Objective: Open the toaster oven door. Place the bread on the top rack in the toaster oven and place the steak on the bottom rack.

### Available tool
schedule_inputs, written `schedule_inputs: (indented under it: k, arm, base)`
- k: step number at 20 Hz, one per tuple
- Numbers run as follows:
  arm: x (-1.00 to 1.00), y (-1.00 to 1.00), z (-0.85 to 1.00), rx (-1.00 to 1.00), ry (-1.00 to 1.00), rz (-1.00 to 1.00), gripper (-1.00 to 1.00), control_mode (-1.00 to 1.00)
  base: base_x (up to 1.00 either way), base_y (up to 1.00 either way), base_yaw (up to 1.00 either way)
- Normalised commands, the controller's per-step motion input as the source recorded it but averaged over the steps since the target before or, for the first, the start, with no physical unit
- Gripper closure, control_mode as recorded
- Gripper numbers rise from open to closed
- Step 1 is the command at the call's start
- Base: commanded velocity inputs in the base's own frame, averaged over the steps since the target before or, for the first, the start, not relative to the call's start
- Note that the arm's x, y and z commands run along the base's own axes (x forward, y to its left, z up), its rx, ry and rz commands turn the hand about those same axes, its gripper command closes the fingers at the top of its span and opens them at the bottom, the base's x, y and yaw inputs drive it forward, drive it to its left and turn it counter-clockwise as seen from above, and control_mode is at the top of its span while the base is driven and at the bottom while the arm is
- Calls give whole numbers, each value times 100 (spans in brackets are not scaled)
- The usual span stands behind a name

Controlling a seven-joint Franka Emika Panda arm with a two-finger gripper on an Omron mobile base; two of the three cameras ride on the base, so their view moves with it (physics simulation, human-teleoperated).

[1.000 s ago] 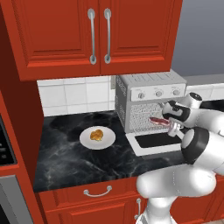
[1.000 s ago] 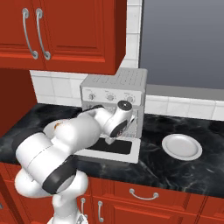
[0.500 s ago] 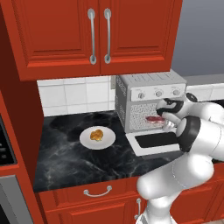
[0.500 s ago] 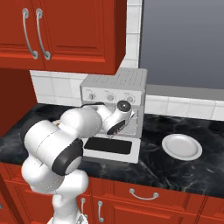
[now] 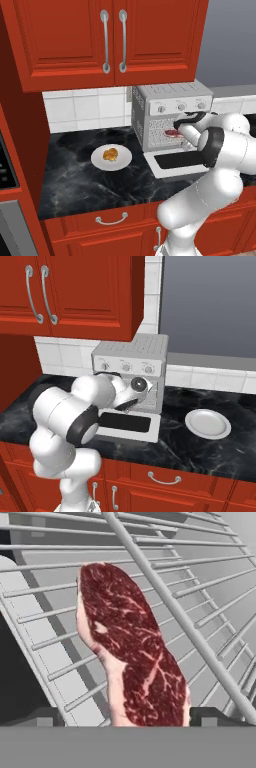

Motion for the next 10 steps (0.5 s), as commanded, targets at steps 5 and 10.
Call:
schedule_inputs:
  k: [5, 10]
  arm:
    - [30, 1, 0, 0, -12, -3, -100, -100]
    - [32, 0, 2, 2, -7, -2, -100, -100]
  base:
    - [0, 0, 0]
    - [0, 0, 0]
